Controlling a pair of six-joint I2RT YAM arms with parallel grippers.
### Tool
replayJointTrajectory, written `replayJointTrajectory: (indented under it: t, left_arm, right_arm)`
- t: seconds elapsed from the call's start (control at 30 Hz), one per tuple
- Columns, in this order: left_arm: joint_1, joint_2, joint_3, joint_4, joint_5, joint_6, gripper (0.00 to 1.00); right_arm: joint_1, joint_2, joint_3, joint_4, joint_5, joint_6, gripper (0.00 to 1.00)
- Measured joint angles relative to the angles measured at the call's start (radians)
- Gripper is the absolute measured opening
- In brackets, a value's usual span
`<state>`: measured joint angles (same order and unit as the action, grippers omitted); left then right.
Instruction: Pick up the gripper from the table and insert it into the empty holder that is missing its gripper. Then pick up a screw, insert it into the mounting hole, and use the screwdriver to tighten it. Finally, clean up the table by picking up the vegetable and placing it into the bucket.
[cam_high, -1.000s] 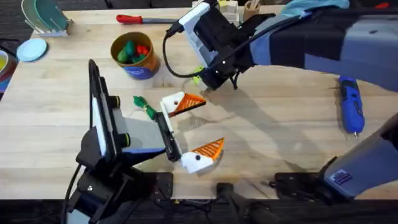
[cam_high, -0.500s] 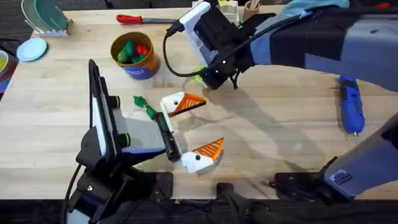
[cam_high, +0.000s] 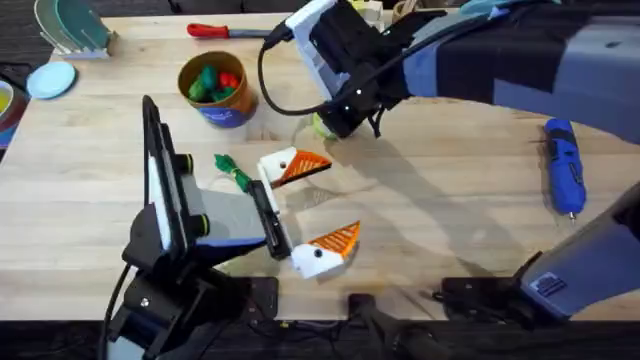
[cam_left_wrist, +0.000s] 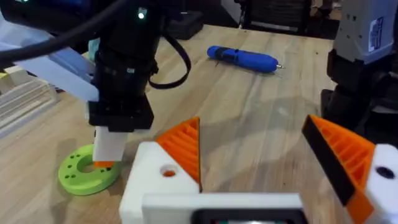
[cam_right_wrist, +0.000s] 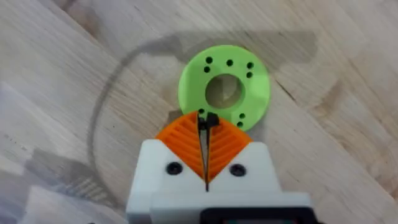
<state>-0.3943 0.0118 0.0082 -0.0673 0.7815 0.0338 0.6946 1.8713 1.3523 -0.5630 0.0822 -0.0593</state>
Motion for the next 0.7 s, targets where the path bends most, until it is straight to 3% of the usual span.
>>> replayJointTrajectory:
  t: [0.37,0.7]
  left_arm:
    - [0.000,0.000,0.000,0.000,0.000,0.000,0.991]
    - [0.000,0.000,0.000,0.000,0.000,0.000,0.991]
  right_arm:
    - [-0.057,-0.019,0.134,-0.218,0.000,0.000,0.007]
    - [-0.058,-0.214,0.287,-0.343,0.000,0.000,0.007]
